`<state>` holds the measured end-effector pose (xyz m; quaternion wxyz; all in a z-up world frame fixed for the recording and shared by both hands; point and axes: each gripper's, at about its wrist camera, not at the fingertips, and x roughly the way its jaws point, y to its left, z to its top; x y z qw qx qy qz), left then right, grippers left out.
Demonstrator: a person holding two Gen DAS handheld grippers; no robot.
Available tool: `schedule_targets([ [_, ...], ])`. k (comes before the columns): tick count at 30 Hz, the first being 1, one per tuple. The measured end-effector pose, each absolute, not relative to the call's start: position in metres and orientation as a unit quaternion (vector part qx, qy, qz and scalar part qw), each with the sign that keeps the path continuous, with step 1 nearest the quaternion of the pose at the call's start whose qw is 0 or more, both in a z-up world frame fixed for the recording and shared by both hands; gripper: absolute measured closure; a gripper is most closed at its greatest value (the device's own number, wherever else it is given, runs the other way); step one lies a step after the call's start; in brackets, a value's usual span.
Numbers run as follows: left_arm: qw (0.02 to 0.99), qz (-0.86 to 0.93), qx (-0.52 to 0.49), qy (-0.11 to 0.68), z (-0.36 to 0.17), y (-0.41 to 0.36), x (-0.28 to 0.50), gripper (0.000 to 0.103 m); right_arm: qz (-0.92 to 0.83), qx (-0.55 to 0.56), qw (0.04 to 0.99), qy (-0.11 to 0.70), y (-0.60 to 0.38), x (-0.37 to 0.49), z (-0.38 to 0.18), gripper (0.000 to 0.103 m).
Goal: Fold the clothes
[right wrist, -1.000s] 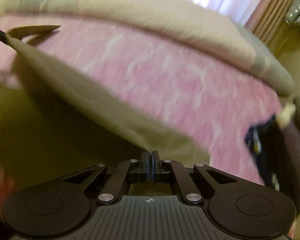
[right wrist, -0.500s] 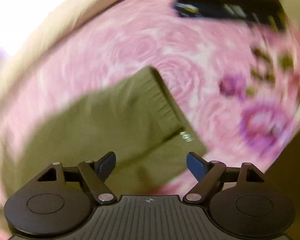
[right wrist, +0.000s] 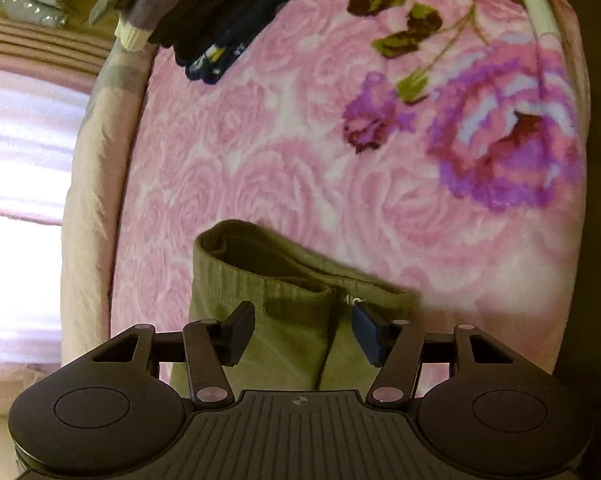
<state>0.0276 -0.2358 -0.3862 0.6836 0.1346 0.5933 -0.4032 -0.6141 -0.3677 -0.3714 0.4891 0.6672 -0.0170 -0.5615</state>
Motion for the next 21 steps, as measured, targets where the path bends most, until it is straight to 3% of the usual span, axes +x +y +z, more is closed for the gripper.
schedule_targets([
  [2, 0.682, -0.407, 0.152, 0.588, -0.388, -0.24, 0.028, 0.072, -0.558, 0.664, 0.497, -0.01, -0.365, -0.615, -0.372, 0.046],
  [3, 0.68, -0.411, 0.161, 0.585, -0.387, -0.242, 0.028, 0.085, -0.557, 0.663, 0.501, -0.006, -0.366, -0.615, -0.372, 0.048],
  [5, 0.678, -0.421, 0.174, 0.577, -0.383, -0.243, 0.029, 0.096, -0.556, 0.661, 0.503, 0.007, -0.368, -0.614, -0.374, 0.067],
  [8, 0.68, -0.422, 0.157, 0.579, -0.372, -0.237, 0.032, 0.095, -0.556, 0.662, 0.503, 0.011, -0.368, -0.612, -0.376, 0.067],
  [13, 0.68, -0.407, 0.137, 0.594, -0.373, -0.233, 0.04, 0.085, -0.554, 0.668, 0.497, -0.001, -0.369, -0.615, -0.38, 0.067],
  [14, 0.68, -0.408, 0.136, 0.594, -0.375, -0.235, 0.042, 0.086, -0.554, 0.669, 0.495, -0.006, -0.369, -0.615, -0.381, 0.067],
  [15, 0.679, -0.413, 0.135, 0.592, -0.375, -0.237, 0.042, 0.099, -0.554, 0.67, 0.495, -0.009, -0.37, -0.615, -0.381, 0.067],
  [16, 0.68, -0.421, 0.133, 0.586, -0.373, -0.238, 0.041, 0.098, -0.555, 0.667, 0.497, -0.006, -0.372, -0.615, -0.381, 0.067],
  [17, 0.681, -0.431, 0.134, 0.577, -0.368, -0.239, 0.04, 0.099, -0.559, 0.661, 0.501, 0.0, -0.373, -0.615, -0.378, 0.09],
  [18, 0.685, -0.441, 0.136, 0.563, -0.362, -0.237, 0.037, 0.099, -0.562, 0.654, 0.506, 0.006, -0.374, -0.615, -0.376, 0.099],
  [21, 0.701, -0.462, 0.129, 0.528, -0.338, -0.22, 0.032, 0.1, -0.566, 0.633, 0.528, -0.002, -0.371, -0.622, -0.359, 0.099],
])
